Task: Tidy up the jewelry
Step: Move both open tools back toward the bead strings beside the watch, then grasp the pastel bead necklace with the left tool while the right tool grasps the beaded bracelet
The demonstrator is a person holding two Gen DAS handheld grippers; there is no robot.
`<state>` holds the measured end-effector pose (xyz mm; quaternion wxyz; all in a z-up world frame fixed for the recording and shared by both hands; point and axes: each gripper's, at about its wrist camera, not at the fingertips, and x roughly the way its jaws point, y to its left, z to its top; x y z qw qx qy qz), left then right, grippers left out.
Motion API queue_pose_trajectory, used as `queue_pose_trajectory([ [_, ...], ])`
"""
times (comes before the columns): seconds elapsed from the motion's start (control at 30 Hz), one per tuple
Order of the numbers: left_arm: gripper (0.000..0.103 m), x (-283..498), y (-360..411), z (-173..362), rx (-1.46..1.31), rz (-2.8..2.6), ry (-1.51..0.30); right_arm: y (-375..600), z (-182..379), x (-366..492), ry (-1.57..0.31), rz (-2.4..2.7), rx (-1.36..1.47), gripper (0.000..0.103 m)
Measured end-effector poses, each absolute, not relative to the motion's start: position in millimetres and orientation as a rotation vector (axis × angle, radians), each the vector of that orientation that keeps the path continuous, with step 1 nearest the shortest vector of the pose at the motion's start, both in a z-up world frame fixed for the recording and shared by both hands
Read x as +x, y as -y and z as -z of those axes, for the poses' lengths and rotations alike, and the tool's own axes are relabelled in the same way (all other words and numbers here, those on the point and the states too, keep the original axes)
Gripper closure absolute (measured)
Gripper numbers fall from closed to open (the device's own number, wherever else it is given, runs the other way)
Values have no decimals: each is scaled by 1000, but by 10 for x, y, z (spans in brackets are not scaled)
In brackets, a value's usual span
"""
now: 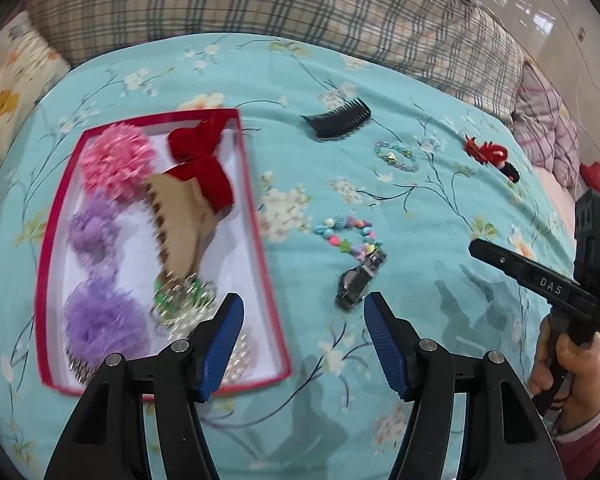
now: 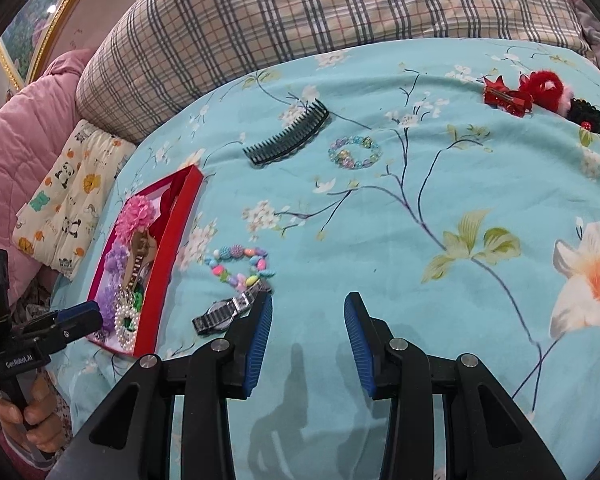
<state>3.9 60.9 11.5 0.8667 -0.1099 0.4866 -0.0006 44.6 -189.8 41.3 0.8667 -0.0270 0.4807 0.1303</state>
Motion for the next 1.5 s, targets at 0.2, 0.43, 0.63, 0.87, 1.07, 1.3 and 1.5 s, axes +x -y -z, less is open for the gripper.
queue_pose_trajectory([
  [0.2,41,389,-434,-2,-175,45,-1049,1940,-403,656,-1011,-266,-60,63],
  [0.43,41,862,-258,215,-110,60,-1094,1964,-397,1021,-1004,-239,-81,63],
  [0.63,41,1238,-105,482,-23,75,-1154,1970,-354,1395,-996,-214,-95,63],
  [0.87,42,1516,-52,737,17,98,-1208,1956,-258,1846,-991,-170,-133,63],
  [1.07,52,1624,-29,913,75,88,-1218,1912,-68,2096,-1020,-153,-186,64],
  [1.3,92,1642,73,907,116,114,-1192,1852,42,2133,-1003,-114,-258,96],
  [1.5,92,1532,25,702,59,118,-1139,1851,-92,1921,-994,-160,-201,96],
])
